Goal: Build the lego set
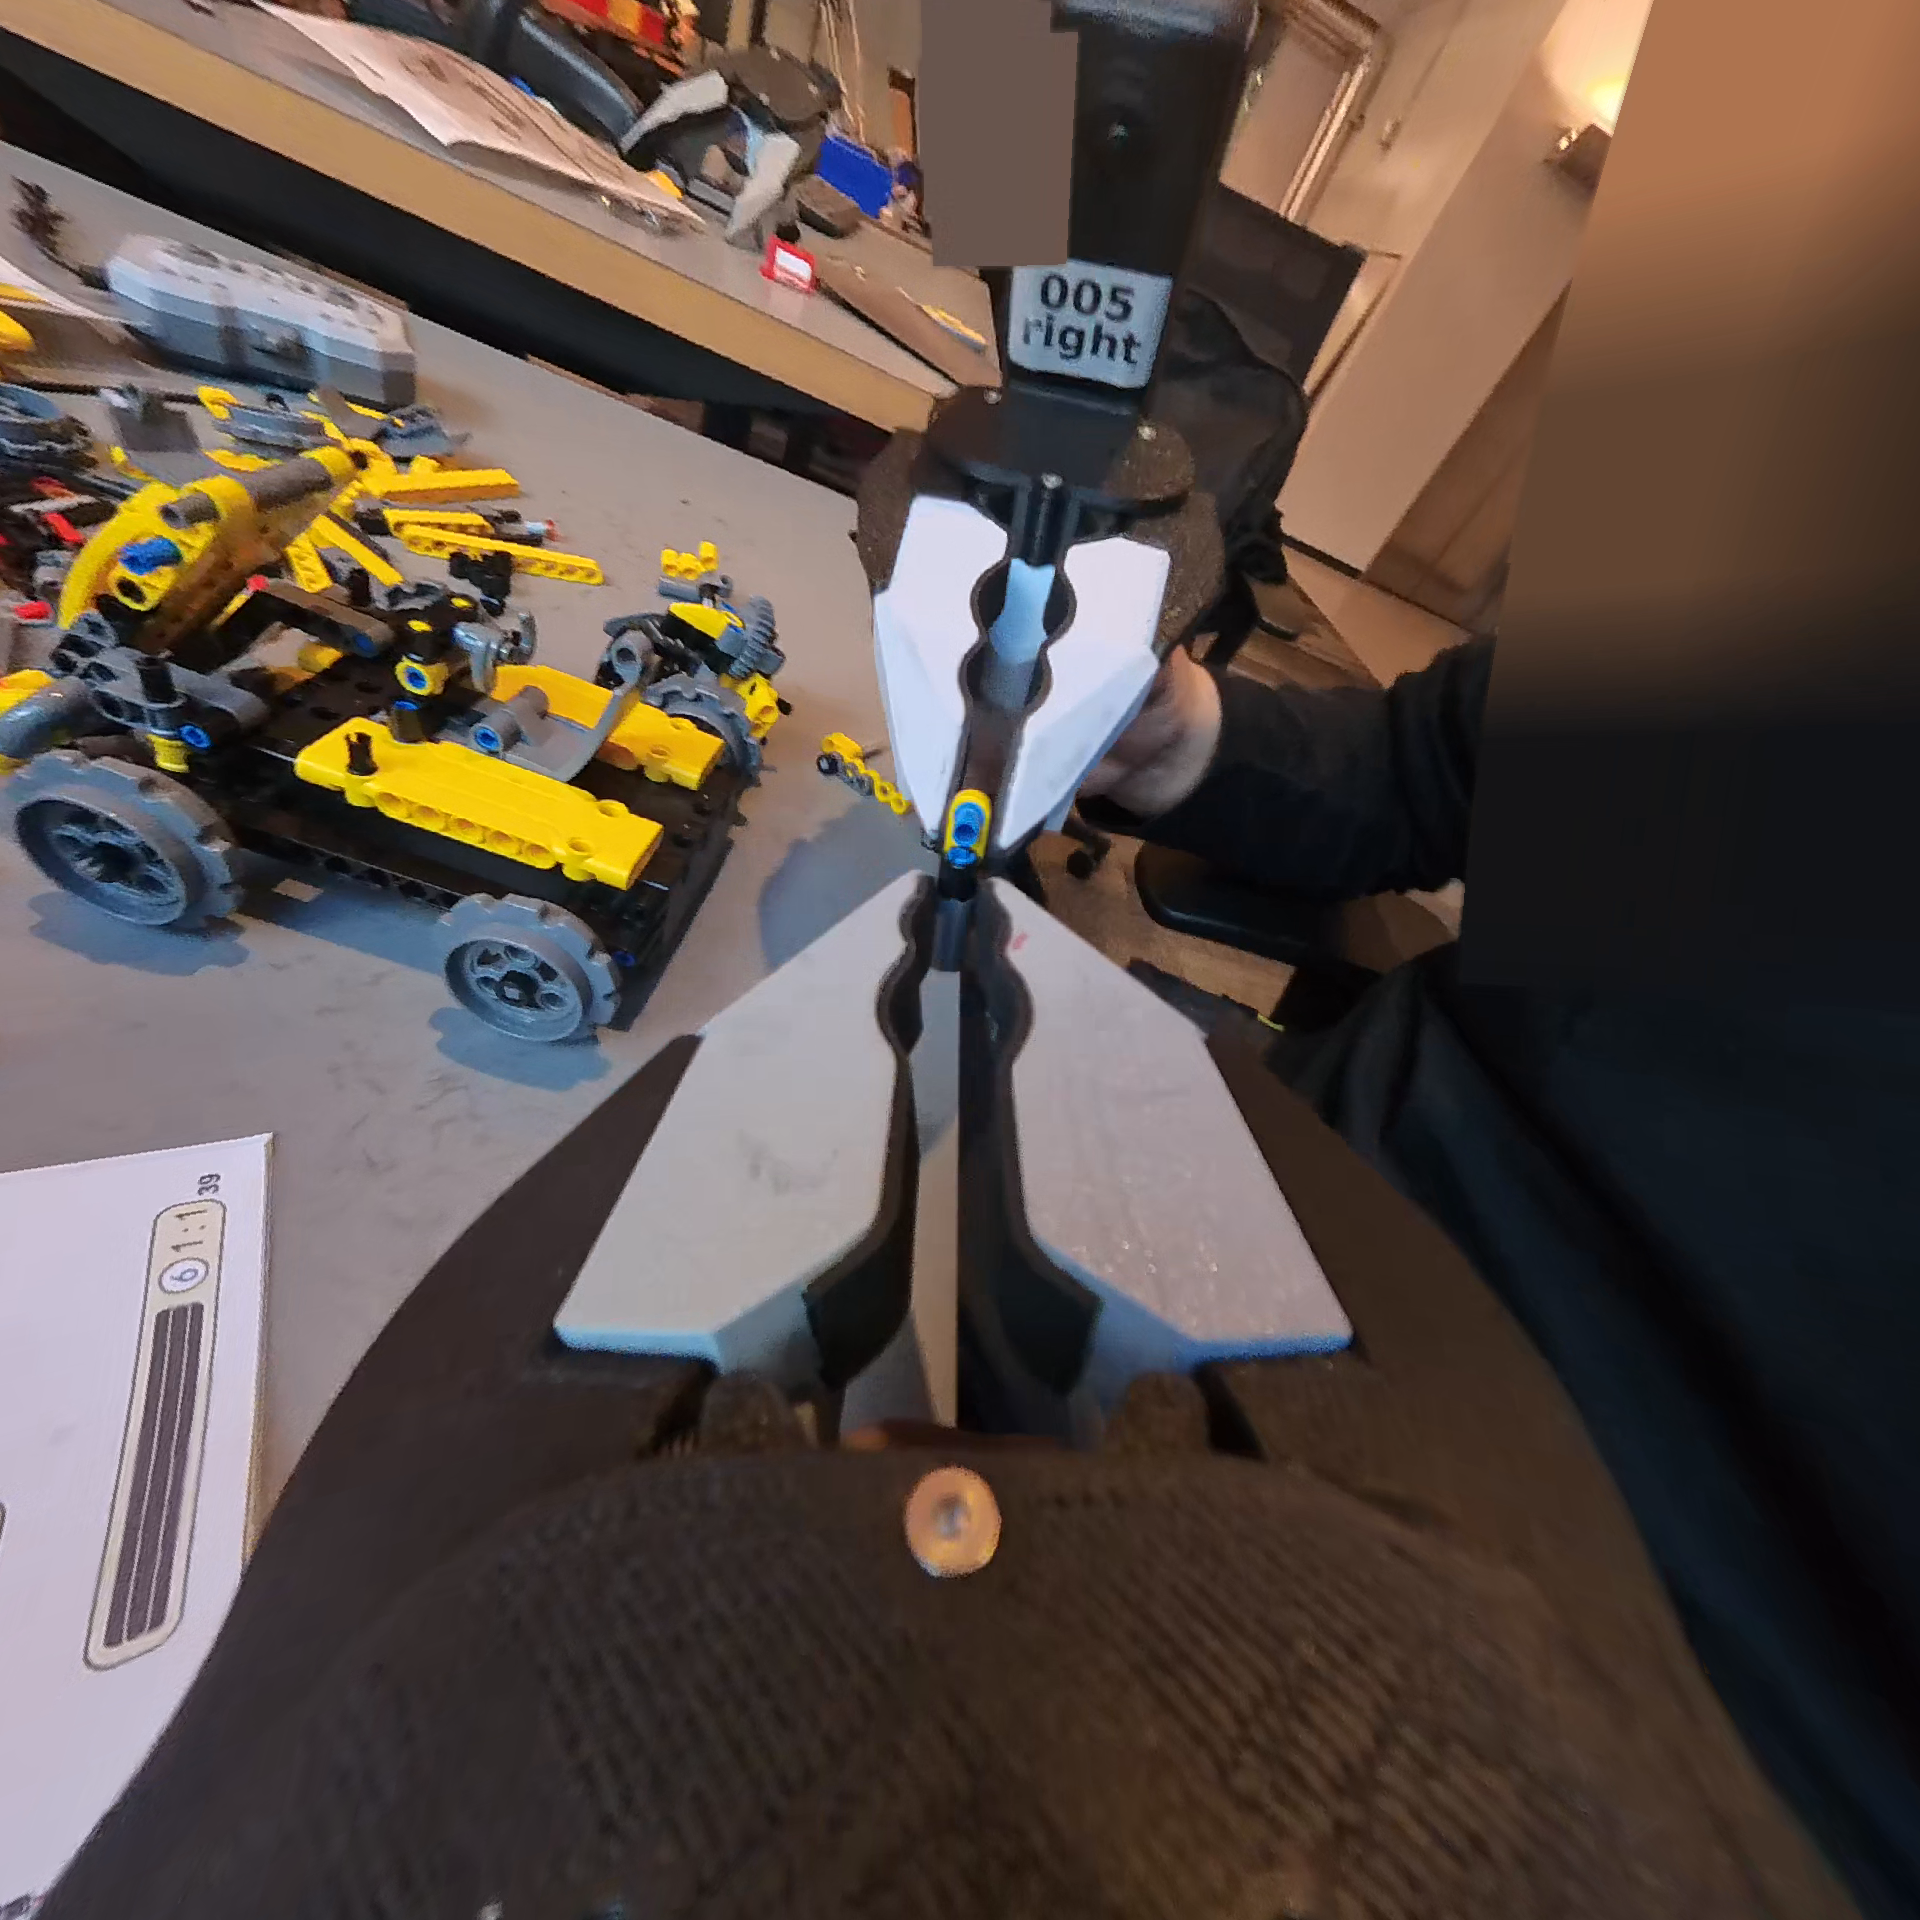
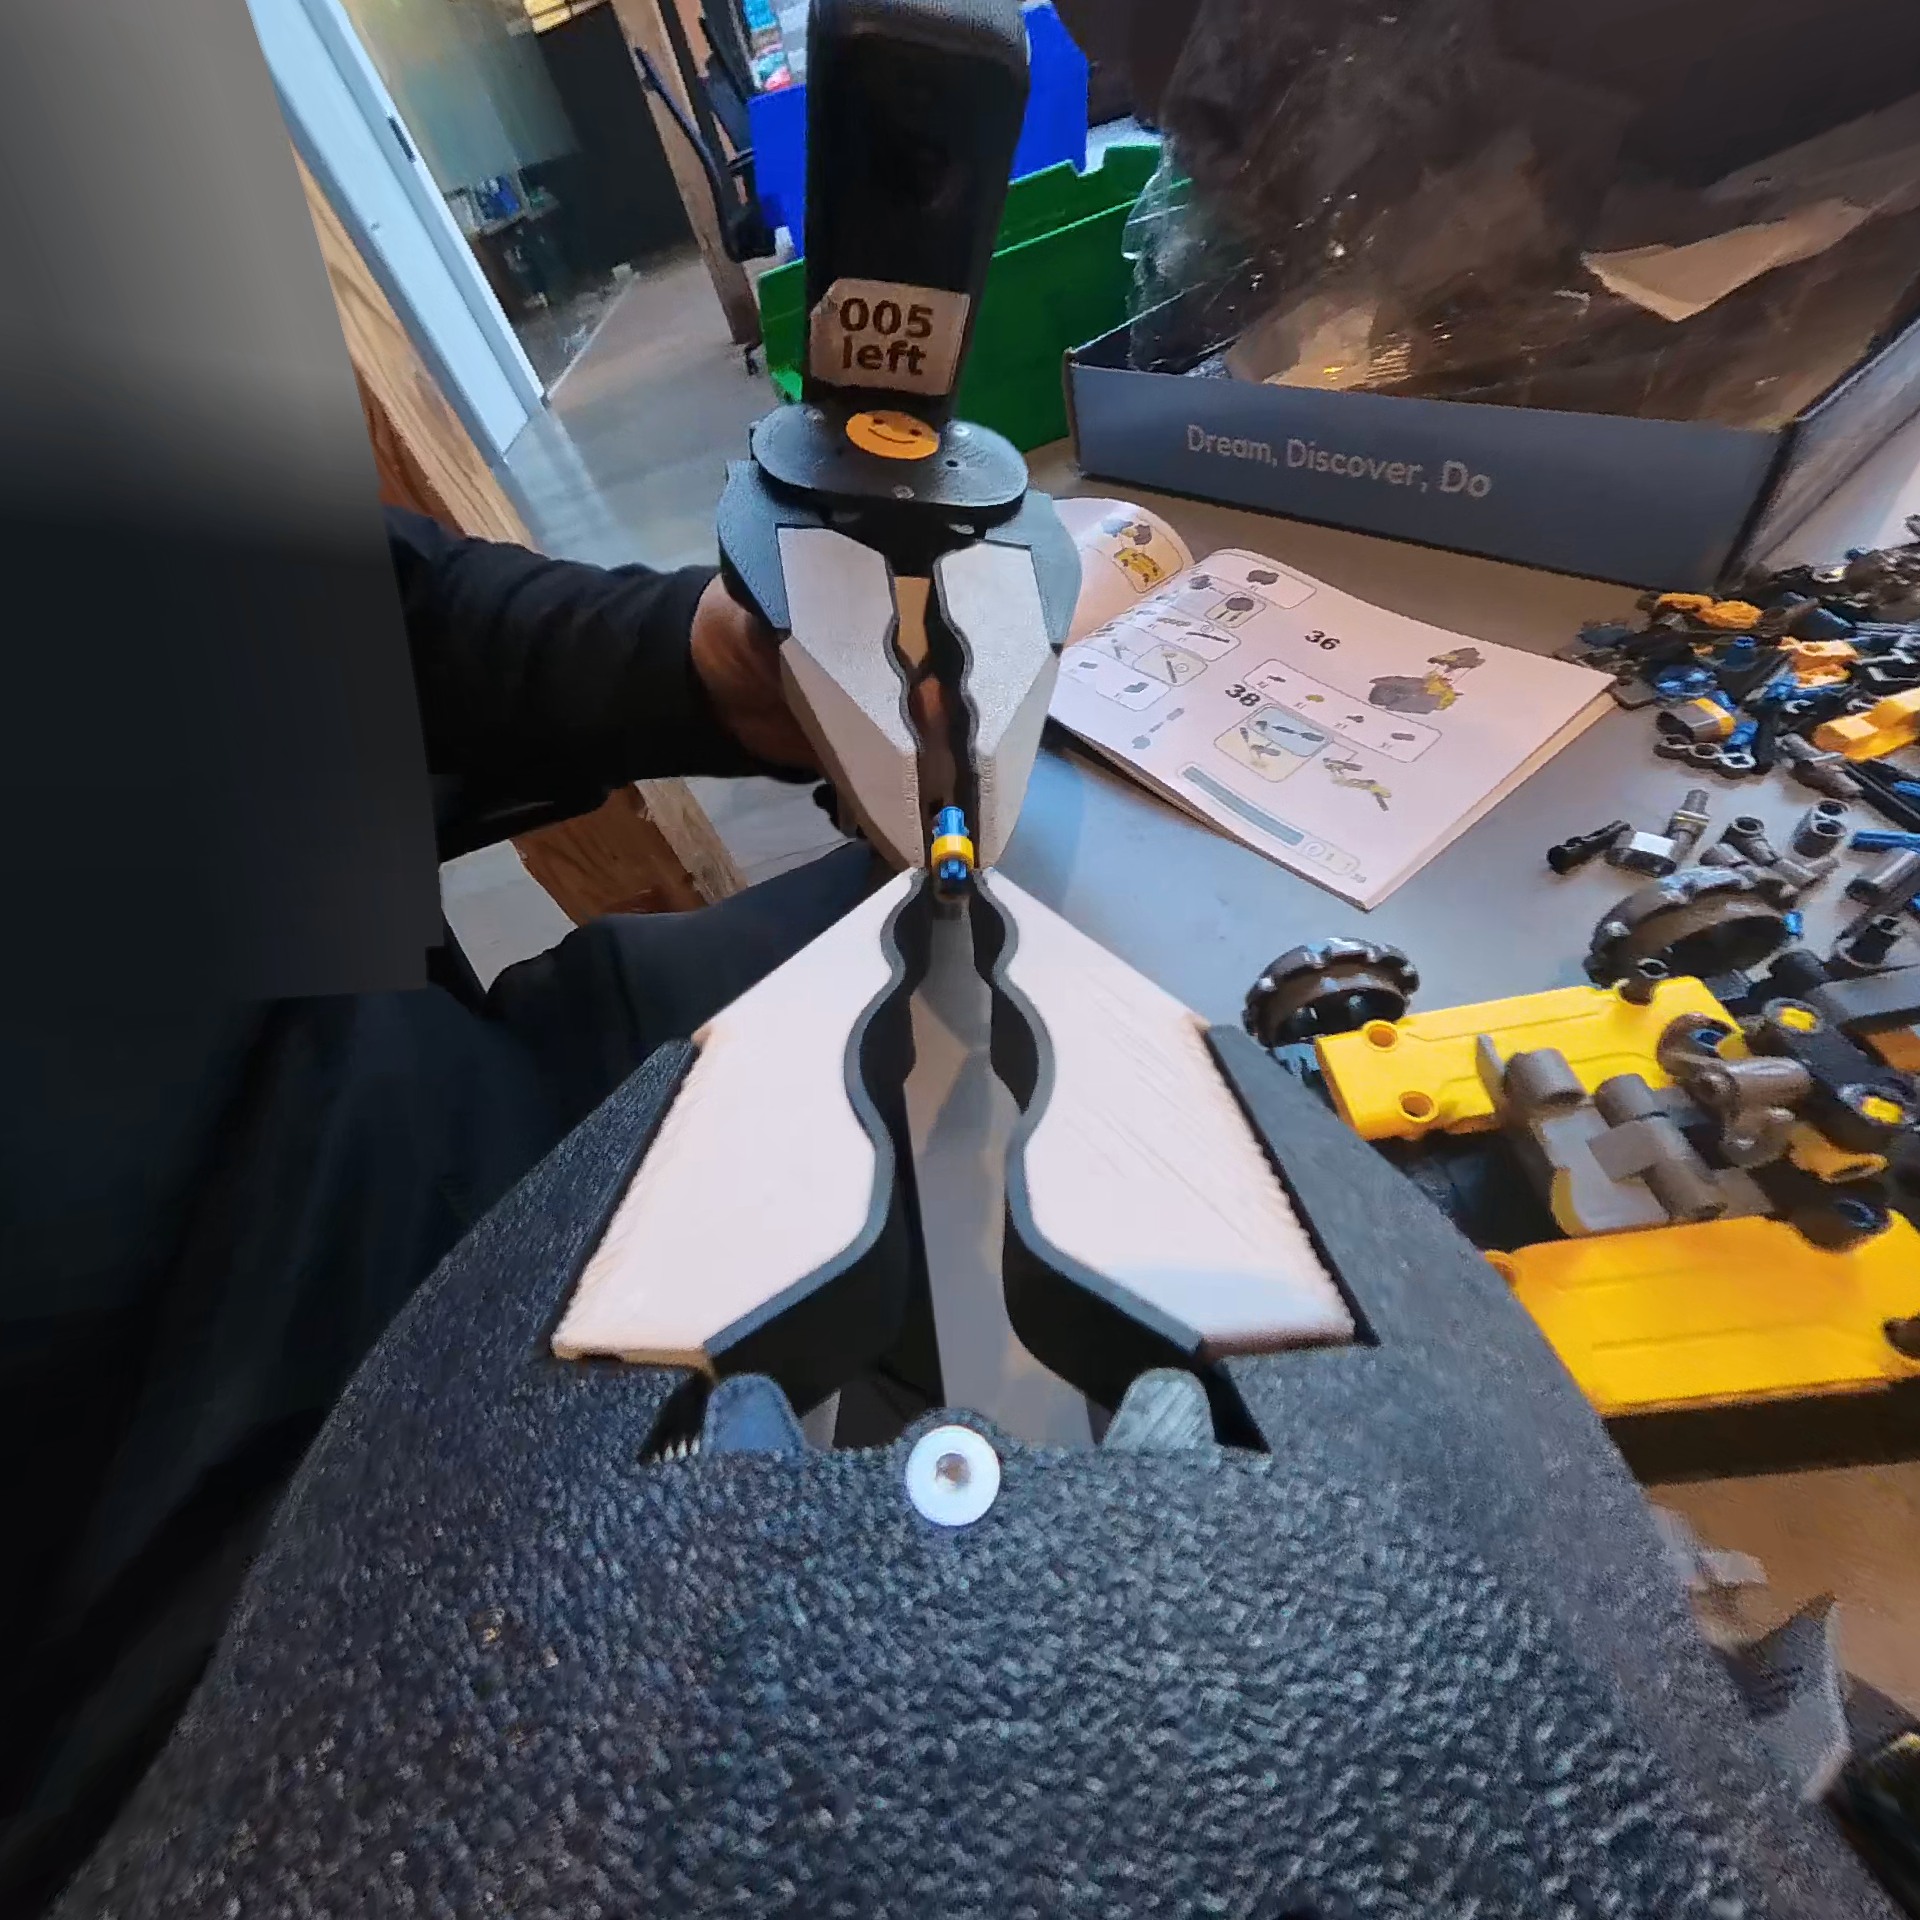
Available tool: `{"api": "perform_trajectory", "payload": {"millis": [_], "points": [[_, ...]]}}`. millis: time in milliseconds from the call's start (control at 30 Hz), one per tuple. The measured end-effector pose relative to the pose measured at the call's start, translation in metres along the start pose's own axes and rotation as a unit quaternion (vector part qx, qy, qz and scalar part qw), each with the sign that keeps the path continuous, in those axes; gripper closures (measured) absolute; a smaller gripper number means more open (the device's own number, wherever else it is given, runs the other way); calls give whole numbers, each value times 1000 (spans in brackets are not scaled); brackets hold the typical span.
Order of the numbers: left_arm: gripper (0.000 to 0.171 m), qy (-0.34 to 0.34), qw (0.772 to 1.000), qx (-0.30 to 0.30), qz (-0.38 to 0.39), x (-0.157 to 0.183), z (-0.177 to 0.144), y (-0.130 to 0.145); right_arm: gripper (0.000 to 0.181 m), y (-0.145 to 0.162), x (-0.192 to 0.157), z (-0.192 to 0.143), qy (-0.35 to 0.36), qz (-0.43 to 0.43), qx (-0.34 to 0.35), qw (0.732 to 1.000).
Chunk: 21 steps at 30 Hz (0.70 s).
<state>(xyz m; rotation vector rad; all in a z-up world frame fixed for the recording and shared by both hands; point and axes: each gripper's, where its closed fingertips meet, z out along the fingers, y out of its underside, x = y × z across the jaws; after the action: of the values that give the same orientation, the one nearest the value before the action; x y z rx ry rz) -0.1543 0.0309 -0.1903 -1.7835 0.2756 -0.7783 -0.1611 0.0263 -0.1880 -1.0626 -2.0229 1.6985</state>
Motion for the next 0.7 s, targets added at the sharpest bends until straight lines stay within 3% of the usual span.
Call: {"api": "perform_trajectory", "payload": {"millis": [267, 433, 700], "points": [[166, -25, 997, -65, 37, -1, 2, 19, 176, 17, -2, 7, -27, 27, -20, 999], [167, -32, 990, -131, 52, -5, 1, 39, 176, 34, -3, 14, -26, 21, -71, 997], [167, -39, 984, -165, 62, -5, 4, 49, 176, 42, -4, 20, -35, 26, -101, 994]]}}
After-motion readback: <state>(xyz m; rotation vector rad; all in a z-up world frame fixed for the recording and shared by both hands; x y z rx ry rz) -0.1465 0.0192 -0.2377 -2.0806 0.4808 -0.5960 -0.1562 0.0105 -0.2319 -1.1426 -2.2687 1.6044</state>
